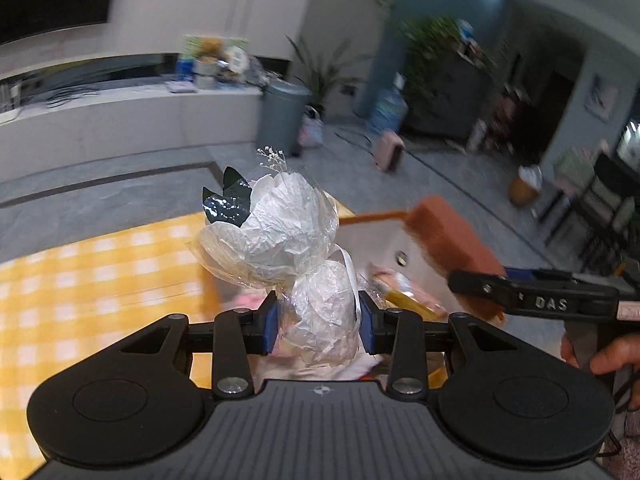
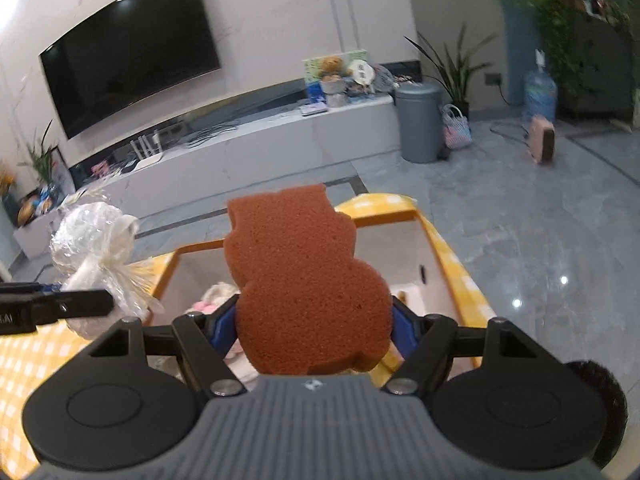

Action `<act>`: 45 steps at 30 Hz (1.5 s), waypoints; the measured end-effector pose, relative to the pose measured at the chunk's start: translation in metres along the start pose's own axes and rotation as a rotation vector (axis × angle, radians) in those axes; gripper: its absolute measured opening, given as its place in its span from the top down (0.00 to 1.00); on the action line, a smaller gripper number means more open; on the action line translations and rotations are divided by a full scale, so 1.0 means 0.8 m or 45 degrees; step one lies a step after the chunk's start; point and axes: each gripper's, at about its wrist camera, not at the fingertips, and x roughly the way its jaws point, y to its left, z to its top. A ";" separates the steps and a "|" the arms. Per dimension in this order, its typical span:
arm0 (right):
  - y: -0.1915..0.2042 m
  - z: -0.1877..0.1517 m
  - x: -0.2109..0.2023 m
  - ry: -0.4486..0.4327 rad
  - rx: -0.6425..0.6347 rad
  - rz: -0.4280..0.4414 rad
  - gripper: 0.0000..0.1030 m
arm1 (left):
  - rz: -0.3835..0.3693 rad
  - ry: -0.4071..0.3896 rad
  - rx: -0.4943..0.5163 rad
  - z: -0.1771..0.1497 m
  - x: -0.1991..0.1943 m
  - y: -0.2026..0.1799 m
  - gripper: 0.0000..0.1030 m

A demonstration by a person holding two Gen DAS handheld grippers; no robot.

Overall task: Organize soft objects
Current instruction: 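Carry the sponge and plastic bundle in both tools over the orange box, then open both tools to drop the sponge and plastic bundle into the box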

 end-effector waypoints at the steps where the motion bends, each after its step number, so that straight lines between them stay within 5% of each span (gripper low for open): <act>1: -0.005 0.000 0.004 0.005 0.002 -0.013 0.29 | -0.009 0.027 0.013 0.003 0.013 -0.008 0.58; 8: -0.025 0.000 0.050 0.091 -0.051 -0.021 0.29 | -0.007 0.171 0.084 -0.003 0.092 -0.029 0.58; 19: -0.025 -0.010 0.090 0.153 -0.097 -0.006 0.26 | 0.012 0.236 0.092 -0.026 0.109 -0.015 0.47; 22: -0.025 -0.009 0.088 0.153 -0.090 0.002 0.20 | 0.007 0.214 0.080 -0.026 0.101 -0.014 0.29; 24: -0.022 -0.007 0.084 0.153 -0.096 0.011 0.16 | 0.003 0.197 0.068 -0.026 0.094 -0.012 0.26; 34: 0.001 0.002 0.034 0.120 -0.141 0.000 0.14 | 0.021 0.084 0.081 -0.021 0.033 -0.025 0.22; 45: 0.041 -0.010 -0.086 0.008 -0.204 0.043 0.08 | 0.063 -0.214 0.121 -0.057 -0.094 -0.068 0.22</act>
